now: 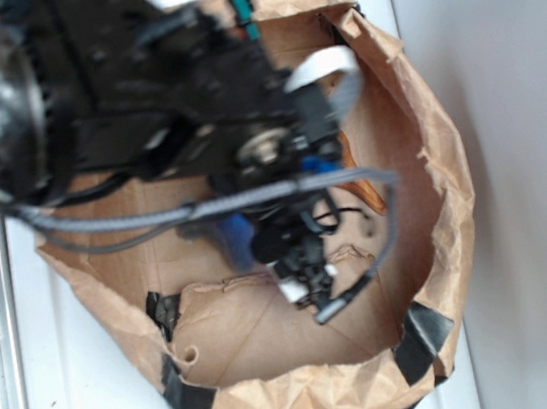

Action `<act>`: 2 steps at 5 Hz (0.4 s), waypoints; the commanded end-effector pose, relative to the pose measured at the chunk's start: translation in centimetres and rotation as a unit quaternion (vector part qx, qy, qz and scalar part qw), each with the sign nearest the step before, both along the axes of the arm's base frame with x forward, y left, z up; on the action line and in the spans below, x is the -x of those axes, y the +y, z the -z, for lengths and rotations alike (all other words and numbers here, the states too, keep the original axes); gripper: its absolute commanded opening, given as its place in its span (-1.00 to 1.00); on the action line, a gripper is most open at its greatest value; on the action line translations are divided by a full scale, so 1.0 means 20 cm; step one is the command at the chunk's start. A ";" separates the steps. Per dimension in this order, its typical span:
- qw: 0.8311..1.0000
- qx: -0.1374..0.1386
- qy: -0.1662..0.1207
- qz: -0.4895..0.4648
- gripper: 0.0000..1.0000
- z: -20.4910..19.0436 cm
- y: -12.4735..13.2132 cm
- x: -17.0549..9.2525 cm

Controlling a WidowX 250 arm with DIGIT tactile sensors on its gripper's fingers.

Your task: Grab the gray animal.

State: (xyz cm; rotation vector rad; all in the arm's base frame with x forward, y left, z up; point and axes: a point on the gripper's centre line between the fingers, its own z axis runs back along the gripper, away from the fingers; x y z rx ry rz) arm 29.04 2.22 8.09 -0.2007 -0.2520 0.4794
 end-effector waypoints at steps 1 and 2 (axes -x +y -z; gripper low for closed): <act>0.998 -0.027 -0.038 -0.035 1.00 0.02 0.01 0.02; 0.998 -0.039 -0.021 -0.047 1.00 0.10 0.02 0.01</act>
